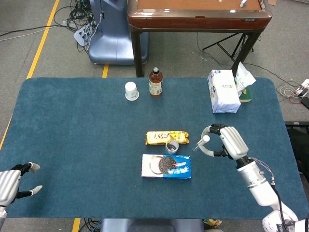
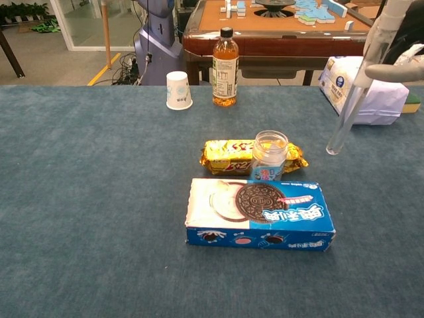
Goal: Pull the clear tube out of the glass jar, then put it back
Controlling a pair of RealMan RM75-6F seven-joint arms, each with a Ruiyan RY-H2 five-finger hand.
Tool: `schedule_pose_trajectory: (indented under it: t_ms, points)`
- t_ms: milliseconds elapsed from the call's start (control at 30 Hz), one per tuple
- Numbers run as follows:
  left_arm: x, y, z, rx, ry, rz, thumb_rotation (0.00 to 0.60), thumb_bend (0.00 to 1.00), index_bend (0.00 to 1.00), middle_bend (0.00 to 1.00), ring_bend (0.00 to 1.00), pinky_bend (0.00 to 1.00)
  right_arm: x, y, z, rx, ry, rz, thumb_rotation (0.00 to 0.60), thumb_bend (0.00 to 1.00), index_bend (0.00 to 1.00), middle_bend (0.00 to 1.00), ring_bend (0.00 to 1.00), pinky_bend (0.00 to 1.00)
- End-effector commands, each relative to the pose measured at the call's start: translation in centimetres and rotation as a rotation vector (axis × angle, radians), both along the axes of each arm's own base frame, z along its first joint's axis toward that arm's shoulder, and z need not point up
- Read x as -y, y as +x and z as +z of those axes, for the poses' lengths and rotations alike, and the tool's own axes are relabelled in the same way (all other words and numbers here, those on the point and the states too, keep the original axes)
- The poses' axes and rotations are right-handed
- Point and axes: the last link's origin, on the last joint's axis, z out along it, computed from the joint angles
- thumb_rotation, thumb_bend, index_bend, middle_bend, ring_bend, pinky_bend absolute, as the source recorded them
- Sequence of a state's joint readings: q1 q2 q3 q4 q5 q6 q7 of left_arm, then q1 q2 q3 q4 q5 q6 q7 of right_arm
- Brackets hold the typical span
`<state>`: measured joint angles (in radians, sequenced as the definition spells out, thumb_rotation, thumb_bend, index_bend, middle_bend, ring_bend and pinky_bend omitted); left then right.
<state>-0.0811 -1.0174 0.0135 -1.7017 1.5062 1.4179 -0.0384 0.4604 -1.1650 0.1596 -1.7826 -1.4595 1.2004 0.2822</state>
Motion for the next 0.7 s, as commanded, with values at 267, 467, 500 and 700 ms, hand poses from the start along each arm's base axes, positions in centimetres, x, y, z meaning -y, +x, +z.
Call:
schedule_pose_trajectory:
  t_ms: [267,467,500,700]
  points:
    - [0.0,0.0,0.1,0.004,0.002,-0.002,0.6,0.14,0.38,0.46,0.39,0.6,0.7,1.9,-0.5,0.086,-0.024,0.053,0.6,0.52,0.67,0.55,0.4,0.37]
    - [0.0,0.0,0.1,0.005,0.004,-0.001,0.6,0.14,0.39,0.46,0.39,0.6,1.5,3.0,-1.3,0.115,-0.035,0.071,0.6,0.52,0.67,0.55,0.4,0.37]
    - [0.0,0.0,0.1,0.006,0.005,-0.001,0.6,0.14,0.39,0.46,0.39,0.6,1.7,3.1,-1.4,0.119,-0.036,0.074,0.6,0.52,0.67,0.55,0.4,0.37]
    - [0.0,-0.1,0.2,0.009,0.007,0.0,0.6,0.14,0.39,0.46,0.39,0.6,2.5,4.2,-2.3,0.137,-0.037,0.089,0.6,0.52,0.67,0.55,0.4,0.37]
